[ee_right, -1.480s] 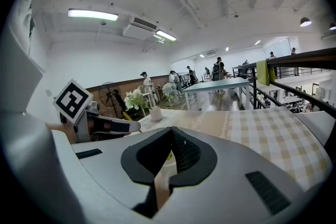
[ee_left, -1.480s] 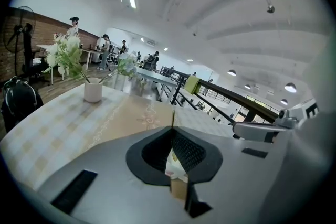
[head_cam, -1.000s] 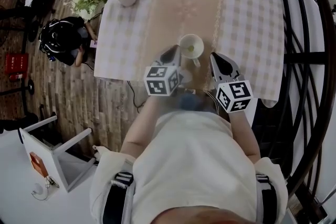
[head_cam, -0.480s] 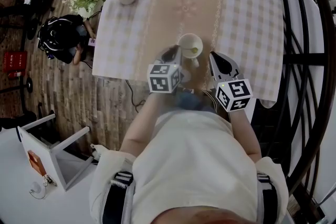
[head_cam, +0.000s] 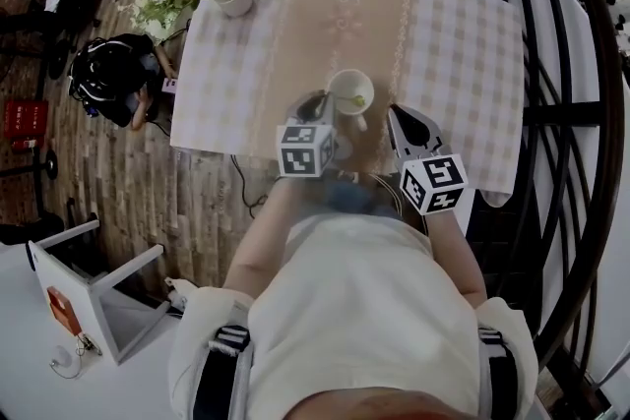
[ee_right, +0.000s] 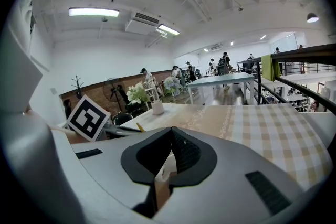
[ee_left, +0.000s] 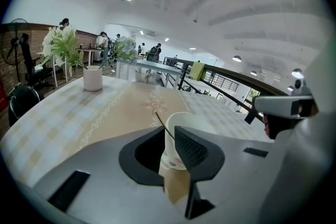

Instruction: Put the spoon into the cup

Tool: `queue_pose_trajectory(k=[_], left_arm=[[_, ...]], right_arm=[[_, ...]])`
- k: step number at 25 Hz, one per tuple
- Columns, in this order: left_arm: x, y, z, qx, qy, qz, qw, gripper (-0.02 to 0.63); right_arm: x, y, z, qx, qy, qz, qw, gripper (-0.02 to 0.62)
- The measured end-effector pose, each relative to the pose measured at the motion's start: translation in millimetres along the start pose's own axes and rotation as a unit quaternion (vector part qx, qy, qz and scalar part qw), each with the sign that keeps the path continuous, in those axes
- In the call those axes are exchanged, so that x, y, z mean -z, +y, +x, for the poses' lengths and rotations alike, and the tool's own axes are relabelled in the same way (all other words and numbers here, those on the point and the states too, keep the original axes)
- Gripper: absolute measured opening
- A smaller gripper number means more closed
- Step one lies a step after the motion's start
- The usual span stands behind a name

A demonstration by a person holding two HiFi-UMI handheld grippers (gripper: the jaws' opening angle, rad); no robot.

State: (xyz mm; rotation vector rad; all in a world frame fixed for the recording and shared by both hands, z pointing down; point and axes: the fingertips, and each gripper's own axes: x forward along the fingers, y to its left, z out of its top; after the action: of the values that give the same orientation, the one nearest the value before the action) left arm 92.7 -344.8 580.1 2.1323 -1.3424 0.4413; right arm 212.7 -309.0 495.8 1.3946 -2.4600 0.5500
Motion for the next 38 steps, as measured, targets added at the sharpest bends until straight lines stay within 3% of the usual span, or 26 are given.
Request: queue_pose_trajectory(k=[4,14,21,38], left_arm=[[3,3,-7,0.002,0.0,-0.01,0.9999,0.124],[7,3,-42,0.013,-0.017,-0.015,0.9997,0.138],[3,4,-89,0.011,-0.049,-0.021,0.9985,0.035],[45,0,-202,0.01,-0.081,-0.013,0.9966,0.005]], right_arm=[[-3,2,-5,0.005,-0.002,-0.004,1.0,0.0],[6,22,-14,0.013,-0.004,-0.005,1.0,0.0],[17,56,-28,0.01,-0.007,-0.011,1.0,0.0],[49,142,-81,-0.004,-0.031,-0.028,0.999,0.0]])
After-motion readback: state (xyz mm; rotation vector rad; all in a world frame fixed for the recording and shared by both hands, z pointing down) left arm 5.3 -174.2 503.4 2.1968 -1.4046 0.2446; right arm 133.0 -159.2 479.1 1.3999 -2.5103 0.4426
